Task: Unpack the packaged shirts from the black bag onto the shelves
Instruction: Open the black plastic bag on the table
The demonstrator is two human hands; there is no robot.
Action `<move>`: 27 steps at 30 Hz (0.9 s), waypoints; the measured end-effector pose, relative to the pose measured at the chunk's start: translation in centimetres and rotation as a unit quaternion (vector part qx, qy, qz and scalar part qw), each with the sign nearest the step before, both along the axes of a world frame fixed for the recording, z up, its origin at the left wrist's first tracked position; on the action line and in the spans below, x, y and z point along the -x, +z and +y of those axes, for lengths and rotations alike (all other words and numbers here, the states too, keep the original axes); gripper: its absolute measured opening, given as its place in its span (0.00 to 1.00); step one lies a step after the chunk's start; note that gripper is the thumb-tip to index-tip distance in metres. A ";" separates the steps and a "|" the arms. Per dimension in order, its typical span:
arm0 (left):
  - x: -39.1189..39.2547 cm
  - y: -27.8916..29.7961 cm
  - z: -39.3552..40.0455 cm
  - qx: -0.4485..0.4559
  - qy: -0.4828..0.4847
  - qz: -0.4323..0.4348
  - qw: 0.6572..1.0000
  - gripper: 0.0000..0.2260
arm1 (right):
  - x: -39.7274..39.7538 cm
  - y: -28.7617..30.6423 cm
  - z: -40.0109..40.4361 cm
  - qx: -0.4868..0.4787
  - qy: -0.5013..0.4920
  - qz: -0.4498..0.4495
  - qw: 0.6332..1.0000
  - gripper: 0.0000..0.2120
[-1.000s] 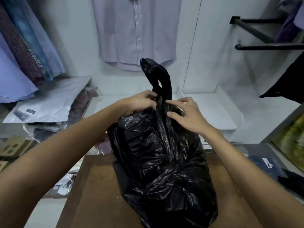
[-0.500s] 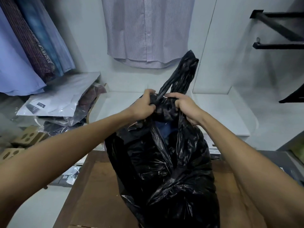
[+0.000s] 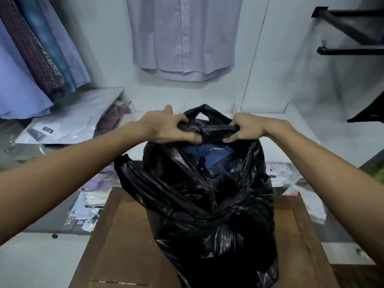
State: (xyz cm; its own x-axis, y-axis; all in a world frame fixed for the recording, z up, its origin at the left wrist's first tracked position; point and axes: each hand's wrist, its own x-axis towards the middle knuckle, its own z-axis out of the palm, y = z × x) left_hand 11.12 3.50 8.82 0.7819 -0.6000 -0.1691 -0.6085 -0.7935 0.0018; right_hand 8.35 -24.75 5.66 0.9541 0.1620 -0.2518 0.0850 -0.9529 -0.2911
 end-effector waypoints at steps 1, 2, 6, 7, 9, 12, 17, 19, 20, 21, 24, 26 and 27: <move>0.2 -0.1 -0.2 -0.070 0.006 -0.027 0.997 0.31 | -0.2 0.1 -0.4 -0.016 0.012 -0.017 1.000 0.21; 0.1 -0.3 -0.1 -0.115 0.008 -0.051 0.992 0.31 | 0.0 0.5 -1.1 -0.014 0.022 -0.022 0.999 0.29; -3.1 -0.8 3.8 0.009 0.038 0.000 0.999 0.23 | 2.6 1.8 -4.7 -0.029 -0.003 0.011 1.000 0.18; -3.9 -0.5 5.2 0.069 0.058 0.032 0.995 0.19 | 3.3 1.7 -5.4 -0.086 -0.045 0.014 0.995 0.21; -4.7 -0.3 7.4 0.160 0.094 0.084 0.979 0.15 | 4.4 1.5 -5.6 -0.201 -0.125 0.031 0.971 0.30; -4.6 -1.2 8.2 0.267 0.093 0.156 0.946 0.11 | 4.0 0.5 -4.3 -0.278 -0.198 0.073 0.937 0.33; -5.6 -2.7 6.8 0.243 0.094 0.138 0.956 0.11 | 2.1 -1.4 -2.6 -0.055 -0.215 0.065 0.973 0.31; -5.9 -3.0 6.0 0.125 0.093 0.075 0.985 0.16 | 1.9 -2.0 -2.0 0.028 -0.207 0.016 0.978 0.30; -5.7 -2.8 5.6 0.085 0.079 0.018 0.993 0.21 | 1.9 -2.2 -1.8 0.050 -0.193 -0.040 0.979 0.27; -5.2 -2.5 5.1 0.080 0.054 -0.053 0.994 0.25 | 2.1 -2.3 -1.6 0.065 -0.169 -0.129 0.975 0.21; -2.8 -1.1 3.4 0.172 -0.085 -0.246 0.950 0.23 | 3.3 -2.4 -0.6 0.070 -0.051 -0.426 0.900 0.12; -0.9 -0.1 2.1 0.180 -0.218 -0.201 0.938 0.15 | 4.8 -1.2 1.0 -0.035 0.028 -0.432 0.901 0.10; 0.0 0.0 1.6 0.159 -0.261 -0.118 0.945 0.12 | 5.9 -0.2 2.1 -0.107 0.041 -0.346 0.931 0.09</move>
State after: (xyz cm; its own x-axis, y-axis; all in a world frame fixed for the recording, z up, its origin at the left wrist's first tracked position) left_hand 11.07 5.11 8.84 0.3595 -0.9051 0.2270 -0.9298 -0.3680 0.0052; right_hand 2.48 -22.63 5.47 0.8583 0.2176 0.4647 0.3930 -0.8611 -0.3226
